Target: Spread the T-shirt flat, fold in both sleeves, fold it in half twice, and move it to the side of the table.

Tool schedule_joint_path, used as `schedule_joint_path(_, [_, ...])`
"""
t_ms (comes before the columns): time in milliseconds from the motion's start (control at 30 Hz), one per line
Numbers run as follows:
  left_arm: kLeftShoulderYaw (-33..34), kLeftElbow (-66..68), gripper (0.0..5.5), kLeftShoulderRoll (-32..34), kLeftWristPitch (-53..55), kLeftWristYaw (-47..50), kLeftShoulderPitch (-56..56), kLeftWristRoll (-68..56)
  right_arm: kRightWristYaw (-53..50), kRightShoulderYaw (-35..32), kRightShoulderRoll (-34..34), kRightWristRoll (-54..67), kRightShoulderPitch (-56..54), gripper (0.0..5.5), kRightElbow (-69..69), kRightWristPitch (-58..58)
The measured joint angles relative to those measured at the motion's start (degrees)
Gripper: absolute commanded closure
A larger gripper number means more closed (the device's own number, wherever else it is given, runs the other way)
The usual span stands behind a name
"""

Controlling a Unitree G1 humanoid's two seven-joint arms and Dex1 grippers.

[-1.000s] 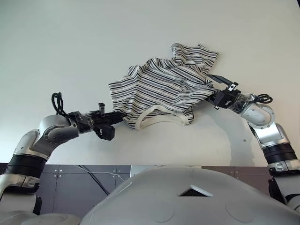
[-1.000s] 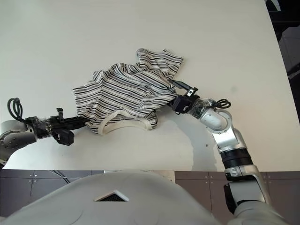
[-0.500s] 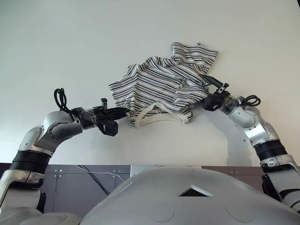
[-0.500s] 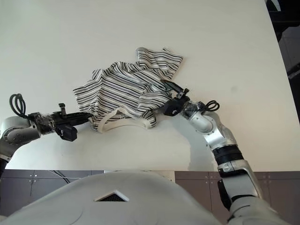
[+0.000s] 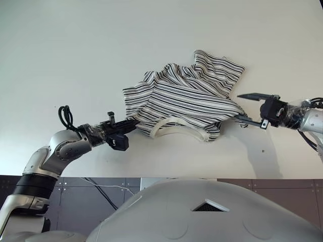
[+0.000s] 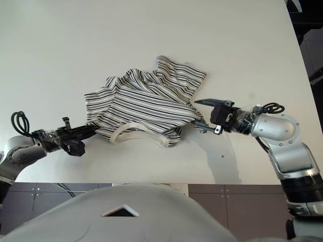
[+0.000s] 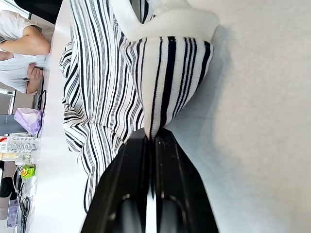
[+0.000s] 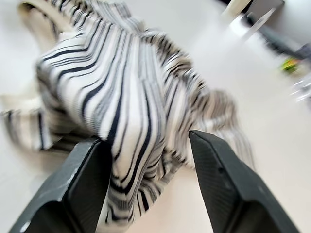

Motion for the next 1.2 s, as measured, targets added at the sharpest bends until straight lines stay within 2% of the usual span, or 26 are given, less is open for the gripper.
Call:
schedule_joint_path(100, [-0.01, -0.02, 5.38, -0.05, 0.09, -0.03, -0.31, 0.00, 7.69, -1.31, -3.87, 3.84, 1.53, 2.76, 1.49, 6.09])
schedule_joint_path(167, [-0.01, -0.20, 5.38, -0.05, 0.26, -0.07, -0.31, -0.04, 10.54, -5.05, -4.26, 9.60, -0.17, 2.76, 2.01, 11.32])
schedule_joint_path(233, [-0.04, -0.53, 5.38, -0.07, 0.36, -0.14, -0.27, -0.06, 10.67, -7.69, -2.97, 14.53, -4.04, 2.76, 1.46, 15.25])
schedule_joint_path(300, [-0.28, -0.65, 5.38, -0.16, 0.48, -0.32, -0.34, -0.07, 7.69, -8.15, 1.42, 15.21, -9.58, 2.76, 1.11, 16.52])
schedule_joint_path(367, [-0.71, -0.66, 5.38, -0.44, 0.60, -0.68, -1.05, -0.08, 2.48, -5.19, 8.36, 9.55, -15.69, 2.76, 3.90, 13.85])
schedule_joint_path(467, [-1.60, -0.66, 5.38, -0.78, 0.73, -1.68, -2.69, -0.17, 1.40, 3.52, 15.22, -2.13, -19.44, 2.76, 14.16, 5.36])
schedule_joint_path(600, [-2.22, -0.44, 5.38, -0.85, 0.57, -2.59, -3.93, -0.31, -0.41, 10.86, 19.64, -15.20, -24.78, 2.76, 33.82, -11.23])
schedule_joint_path(700, [-2.53, -0.39, 5.38, -0.87, 0.36, -2.66, -4.01, -0.32, -9.75, 14.65, 23.65, -24.97, -36.38, 2.76, 50.03, -21.49])
schedule_joint_path(833, [-3.42, 1.61, 5.38, -0.92, -0.14, -2.98, -5.60, -0.10, -29.02, 18.71, 32.70, -37.05, -52.56, 2.76, 74.16, -24.50])
schedule_joint_path(933, [-3.83, 3.10, 5.38, -0.91, -0.94, -3.20, -7.63, 0.34, -37.69, 16.47, 37.48, -37.53, -58.51, 2.76, 81.41, -25.07])
schedule_joint_path(1067, [-3.67, 3.32, 5.38, -1.02, -0.47, -2.19, -8.04, 1.00, -33.20, 9.41, 36.47, -30.82, -58.43, 2.76, 80.21, -32.07])
schedule_joint_path(1133, [-3.32, 1.93, 5.38, -1.36, 0.45, -1.34, -6.65, 1.02, -26.15, 6.36, 31.32, -25.61, -52.92, 2.76, 71.53, -37.02])
schedule_joint_path(1200, [-2.72, 1.23, 5.38, -1.40, 0.92, -0.73, -5.62, 0.98, -20.42, 4.44, 25.16, -20.45, -44.07, 2.76, 59.18, -37.14])
